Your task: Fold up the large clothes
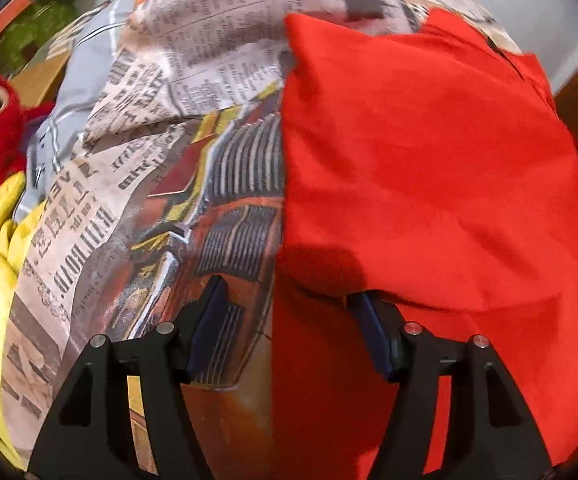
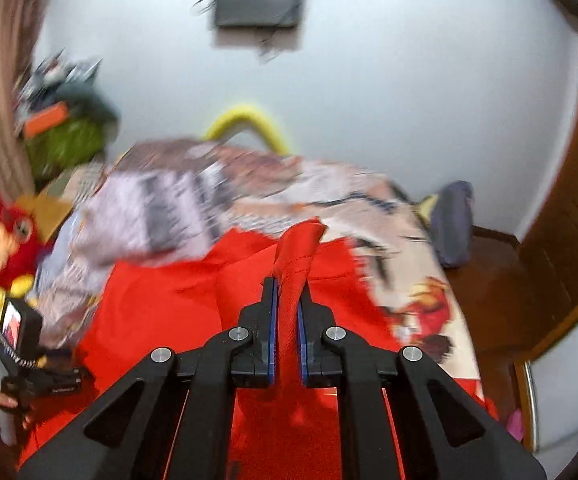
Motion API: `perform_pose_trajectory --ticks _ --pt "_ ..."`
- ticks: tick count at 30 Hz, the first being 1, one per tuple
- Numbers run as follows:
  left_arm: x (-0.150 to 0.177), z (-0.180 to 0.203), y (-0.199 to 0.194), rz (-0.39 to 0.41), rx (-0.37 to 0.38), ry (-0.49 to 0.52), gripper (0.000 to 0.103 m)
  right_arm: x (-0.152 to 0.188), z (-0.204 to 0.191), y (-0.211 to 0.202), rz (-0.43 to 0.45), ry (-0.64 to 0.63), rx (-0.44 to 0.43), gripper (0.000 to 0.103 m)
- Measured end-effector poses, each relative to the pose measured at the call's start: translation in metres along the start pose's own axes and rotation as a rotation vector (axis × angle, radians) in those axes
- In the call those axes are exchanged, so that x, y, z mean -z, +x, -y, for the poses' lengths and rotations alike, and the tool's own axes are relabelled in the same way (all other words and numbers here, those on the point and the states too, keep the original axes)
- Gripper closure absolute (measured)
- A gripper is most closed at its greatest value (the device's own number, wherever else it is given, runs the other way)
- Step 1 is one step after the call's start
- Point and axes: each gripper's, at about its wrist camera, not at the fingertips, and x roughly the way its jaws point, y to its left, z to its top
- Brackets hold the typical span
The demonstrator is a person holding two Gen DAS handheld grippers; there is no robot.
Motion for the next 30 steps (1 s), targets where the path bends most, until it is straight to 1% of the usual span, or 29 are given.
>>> perform_pose_trajectory --ticks 2,5,7,8,10,11,12,15,17,19,22,25,27,30 --pt "-0.002 -0.003 -0.002 0.011 -0.015 -0.023 0.04 0.005 0.024 -0.008 0.013 0.033 0.061 0.096" --pt "-0.006 -0.006 -0.009 0.05 -0.051 -0.045 0.04 0.016 0.05 -0.007 -0.021 0.089 0.077 0.096" --pt "-0.007 -0.011 -0.013 0.065 -0.061 -0.066 0.039 0.031 0.066 -0.003 -0.057 0.124 0.072 0.096" --pt "-0.008 -0.013 -0.014 0.068 -0.067 -0.08 0.039 0.043 0.073 0.002 -0.088 0.147 0.062 0.096" --pt "-0.007 -0.018 -0.014 0.066 -0.083 -0.106 0.039 0.06 0.081 0.009 -0.133 0.167 0.054 0.096" --pt "-0.005 -0.023 -0.01 0.061 -0.1 -0.113 0.039 0.067 0.085 0.011 -0.149 0.172 0.052 0.096" --pt "-0.005 -0.027 -0.005 0.049 -0.101 -0.116 0.039 0.079 0.088 0.016 -0.176 0.185 0.044 0.096" --pt "-0.001 -0.034 0.002 0.011 -0.088 -0.122 0.037 0.107 0.097 0.024 -0.253 0.225 0.011 0.096" --pt "0.001 -0.035 0.003 0.013 -0.096 -0.108 0.035 0.126 0.103 0.029 -0.305 0.252 -0.015 0.096" --pt "0.003 -0.035 0.001 0.016 -0.111 -0.092 0.034 0.139 0.106 0.032 -0.353 0.269 -0.042 0.095" --pt "0.005 -0.03 -0.002 0.012 -0.135 -0.063 0.034 0.156 0.11 0.032 -0.398 0.267 -0.043 0.094" --pt "0.008 -0.023 -0.009 0.013 -0.174 -0.02 0.034 0.163 0.111 0.03 -0.426 0.266 -0.042 0.087" --pt "0.009 -0.016 -0.017 0.016 -0.182 0.006 0.034 0.167 0.112 0.027 -0.445 0.266 -0.033 0.081" --pt "0.013 -0.01 -0.039 0.034 -0.18 0.044 0.034 0.169 0.118 0.017 -0.451 0.265 -0.019 0.079"
